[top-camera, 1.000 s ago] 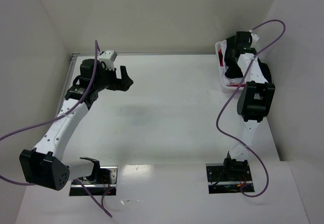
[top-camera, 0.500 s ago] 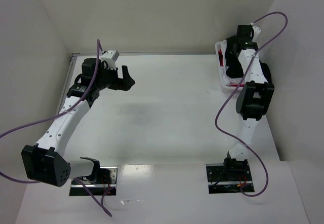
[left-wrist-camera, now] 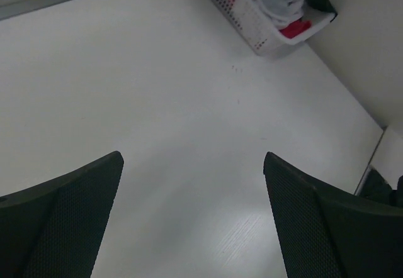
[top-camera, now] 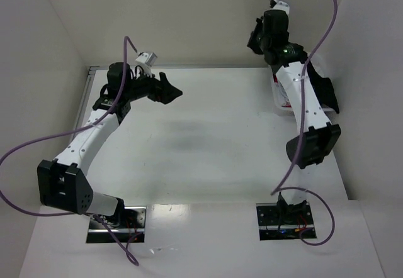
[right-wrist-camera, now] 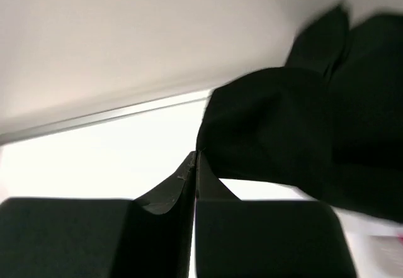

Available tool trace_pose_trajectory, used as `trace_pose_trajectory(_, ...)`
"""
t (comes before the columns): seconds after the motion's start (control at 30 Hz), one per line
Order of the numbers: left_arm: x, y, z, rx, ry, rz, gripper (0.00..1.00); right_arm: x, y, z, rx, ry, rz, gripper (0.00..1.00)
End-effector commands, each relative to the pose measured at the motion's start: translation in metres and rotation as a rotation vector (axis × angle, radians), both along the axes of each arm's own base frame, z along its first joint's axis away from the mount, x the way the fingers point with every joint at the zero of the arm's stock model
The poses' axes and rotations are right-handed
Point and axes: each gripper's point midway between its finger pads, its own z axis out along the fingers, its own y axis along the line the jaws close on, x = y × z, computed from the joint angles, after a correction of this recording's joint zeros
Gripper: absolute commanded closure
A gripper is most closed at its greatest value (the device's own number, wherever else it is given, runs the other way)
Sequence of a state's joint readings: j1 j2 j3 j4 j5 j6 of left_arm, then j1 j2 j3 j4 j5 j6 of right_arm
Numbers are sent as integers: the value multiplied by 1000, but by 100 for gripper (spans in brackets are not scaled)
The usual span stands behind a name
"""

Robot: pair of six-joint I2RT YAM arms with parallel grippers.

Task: Fold and stack the t-shirts
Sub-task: Move the tshirt to the center of the board

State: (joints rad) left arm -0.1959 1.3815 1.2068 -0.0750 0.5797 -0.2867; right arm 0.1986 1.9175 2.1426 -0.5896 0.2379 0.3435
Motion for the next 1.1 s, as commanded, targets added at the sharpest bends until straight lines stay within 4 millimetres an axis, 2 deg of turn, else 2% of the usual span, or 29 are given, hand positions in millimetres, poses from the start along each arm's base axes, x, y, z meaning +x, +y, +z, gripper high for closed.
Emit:
trace_pose_trajectory(0.0,2,-32,60,-121,-192,-159,0,-64,57,136,153,-298,216,100)
trace_pose_trajectory(0.03,4,-32,69,-134,-229,-159,0,-72,67,147,196,-319,255,100)
trace_pose_trajectory(0.07,5,-39,69,-142,-227,-172,0,-85,84,158,231,-330,337,100)
trace_pose_trajectory(0.1,4,-40,78,-152,-239,-181,0,-93,90,169,260,-356,378,100)
trace_pose_trajectory(0.13,3,-51,81,-158,-258,-206,0,-106,94,180,297,-373,415,100)
trace_pose_trajectory(0.17,6,-52,80,-159,-263,-207,0,-118,105,187,322,-380,491,100)
trace_pose_trajectory(0.27,15,-53,86,-157,-309,-163,0,-146,112,208,375,-423,577,100)
trace_pose_trajectory(0.3,15,-53,86,-157,-309,-163,0,-151,116,206,378,-417,609,100)
trace_pose_trajectory(0.33,16,-53,93,-163,-342,-164,0,-163,115,218,391,-444,624,100)
trace_pose_trajectory(0.37,14,-60,86,-165,-336,-195,0,-164,118,211,405,-423,636,100)
trace_pose_trajectory(0.47,12,-70,78,-170,-339,-206,0,-174,121,211,421,-418,673,100)
trace_pose_trajectory(0.57,11,-88,56,-166,-286,-258,6,-182,126,203,455,-398,709,100)
trace_pose_trajectory(0.6,4,-103,53,-185,-271,-313,8,-186,125,207,464,-404,709,100)
trace_pose_trajectory(0.63,-8,-113,51,-199,-261,-384,8,-183,126,201,464,-389,706,100)
trace_pose_trajectory(0.67,-18,-122,51,-203,-258,-427,6,-181,127,195,465,-373,703,100)
trace_pose_trajectory(0.7,-30,-137,45,-202,-248,-485,4,-185,126,199,465,-384,706,100)
trace_pose_trajectory(0.73,-37,-144,45,-199,-257,-514,2,-187,125,196,465,-379,705,100)
trace_pose_trajectory(0.83,-38,-153,30,-165,-237,-482,0,-187,123,193,456,-377,695,100)
trace_pose_trajectory(0.9,-32,-151,25,-158,-231,-444,0,-192,122,197,455,-389,698,100)
trace_pose_trajectory(0.93,-29,-151,17,-152,-214,-434,4,-190,122,194,456,-380,696,100)
trace_pose_trajectory(1.03,-28,-152,16,-165,-195,-431,15,-193,122,193,456,-380,696,100)
trace_pose_trajectory(1.07,-25,-152,16,-168,-188,-412,32,-194,121,193,455,-386,697,100)
